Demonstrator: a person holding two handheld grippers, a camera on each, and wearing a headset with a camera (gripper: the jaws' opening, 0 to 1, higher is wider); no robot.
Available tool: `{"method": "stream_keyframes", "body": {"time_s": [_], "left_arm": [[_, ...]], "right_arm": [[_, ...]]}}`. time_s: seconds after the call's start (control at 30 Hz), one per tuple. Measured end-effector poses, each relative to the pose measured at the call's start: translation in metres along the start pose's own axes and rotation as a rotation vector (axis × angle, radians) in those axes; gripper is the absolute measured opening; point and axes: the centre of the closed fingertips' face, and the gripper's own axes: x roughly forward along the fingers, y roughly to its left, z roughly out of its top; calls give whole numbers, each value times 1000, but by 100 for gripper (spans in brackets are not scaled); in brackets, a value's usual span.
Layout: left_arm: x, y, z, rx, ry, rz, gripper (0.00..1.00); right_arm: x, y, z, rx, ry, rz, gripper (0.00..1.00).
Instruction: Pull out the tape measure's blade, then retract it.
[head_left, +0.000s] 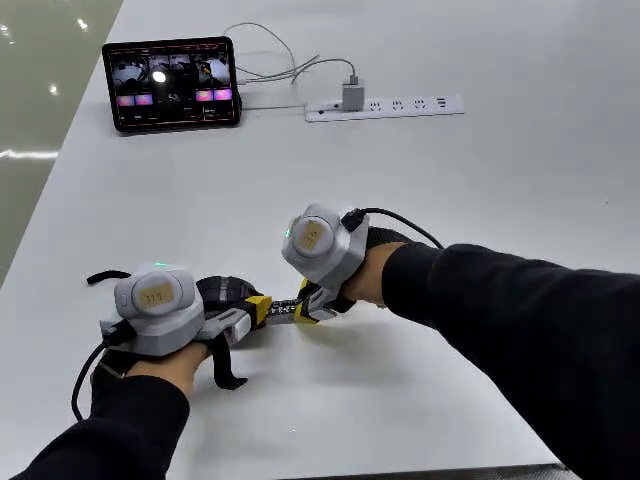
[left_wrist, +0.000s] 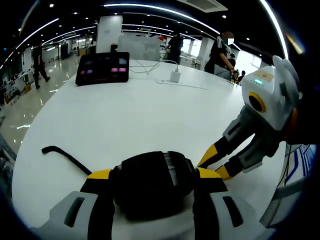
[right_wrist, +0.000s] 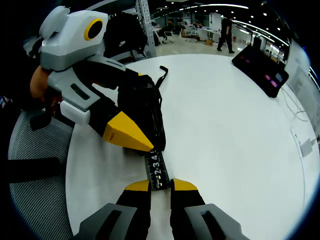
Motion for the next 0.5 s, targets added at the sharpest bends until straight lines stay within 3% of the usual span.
{"method": "stream_keyframes", "body": {"time_s": [0.33, 0.5], "left_arm": [[0, 0, 0, -3, -1, -1, 58], [0, 0, 0, -4, -1, -2, 58]], "right_arm": [[1, 1, 3, 43, -45, 19, 10], [2, 0, 4, 20, -40, 12, 10]]}}
